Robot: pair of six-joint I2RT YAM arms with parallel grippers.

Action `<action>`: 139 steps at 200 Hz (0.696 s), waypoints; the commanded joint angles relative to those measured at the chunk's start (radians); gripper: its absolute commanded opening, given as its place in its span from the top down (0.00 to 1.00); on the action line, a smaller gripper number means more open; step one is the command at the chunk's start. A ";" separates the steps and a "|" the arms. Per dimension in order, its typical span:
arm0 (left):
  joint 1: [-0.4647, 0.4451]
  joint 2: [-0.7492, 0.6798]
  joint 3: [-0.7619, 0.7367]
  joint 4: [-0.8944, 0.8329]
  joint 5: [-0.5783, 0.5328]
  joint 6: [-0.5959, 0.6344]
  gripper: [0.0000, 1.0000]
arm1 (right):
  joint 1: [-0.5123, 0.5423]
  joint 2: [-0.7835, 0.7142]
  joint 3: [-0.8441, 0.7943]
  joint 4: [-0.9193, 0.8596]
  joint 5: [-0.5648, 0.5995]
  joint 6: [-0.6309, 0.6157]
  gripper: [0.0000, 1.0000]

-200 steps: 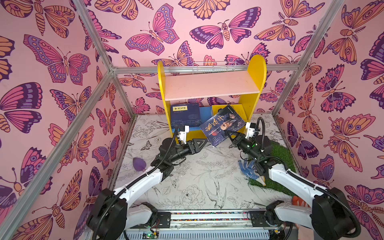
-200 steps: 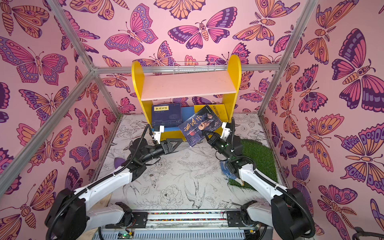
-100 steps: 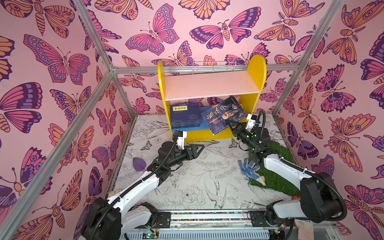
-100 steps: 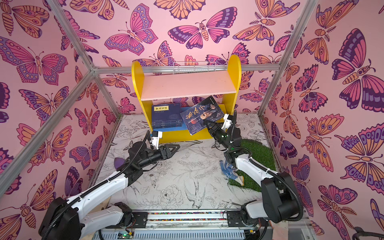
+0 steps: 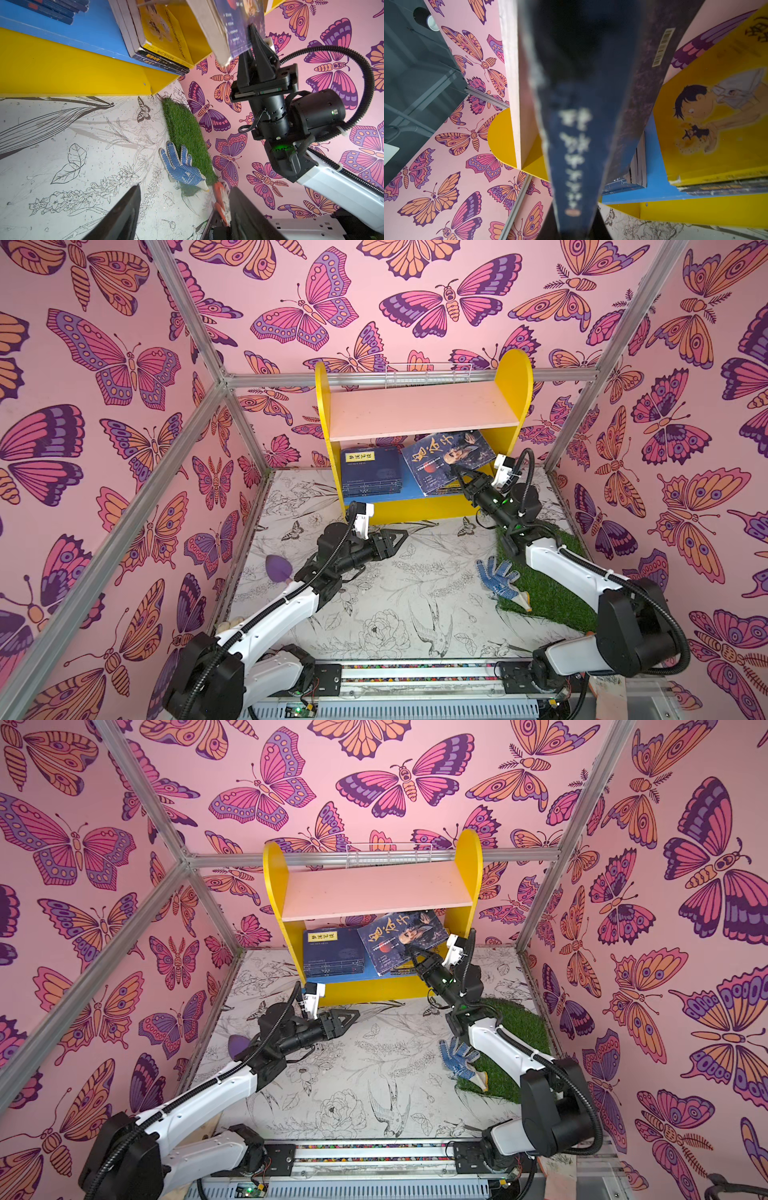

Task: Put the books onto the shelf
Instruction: 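Lower the purple book onto the yellow book with the right gripper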

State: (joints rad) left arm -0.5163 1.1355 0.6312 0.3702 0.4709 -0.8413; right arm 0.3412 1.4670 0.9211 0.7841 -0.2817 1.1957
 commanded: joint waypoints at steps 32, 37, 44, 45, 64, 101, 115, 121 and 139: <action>0.006 -0.004 -0.005 0.001 0.006 0.011 0.31 | -0.027 0.139 0.090 0.137 0.109 -0.016 1.00; 0.006 -0.006 -0.005 -0.003 0.006 0.013 0.31 | -0.027 0.146 0.091 0.134 0.123 -0.021 1.00; 0.006 -0.008 -0.005 -0.005 0.003 0.013 0.31 | -0.028 0.157 0.094 0.122 0.142 -0.025 1.00; 0.006 -0.009 -0.005 -0.005 0.003 0.013 0.31 | -0.028 0.159 0.094 0.121 0.145 -0.025 1.00; 0.006 -0.011 -0.006 -0.013 0.004 0.015 0.31 | -0.028 0.183 0.100 0.095 0.191 -0.026 1.00; 0.006 -0.005 -0.014 -0.013 0.002 0.007 0.31 | -0.028 0.208 0.105 0.063 0.256 0.001 1.00; 0.006 -0.002 -0.016 -0.013 0.003 0.005 0.32 | -0.029 0.218 0.107 0.063 0.282 0.016 1.00; 0.006 -0.001 -0.016 -0.014 0.002 0.005 0.32 | -0.028 0.221 0.111 0.059 0.291 0.022 1.00; 0.006 0.004 -0.016 -0.012 0.003 0.005 0.32 | -0.028 0.236 0.123 0.048 0.316 0.052 1.00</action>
State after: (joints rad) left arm -0.5163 1.1355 0.6285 0.3649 0.4706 -0.8421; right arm 0.3187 1.6863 0.9821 0.7654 -0.0639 1.2053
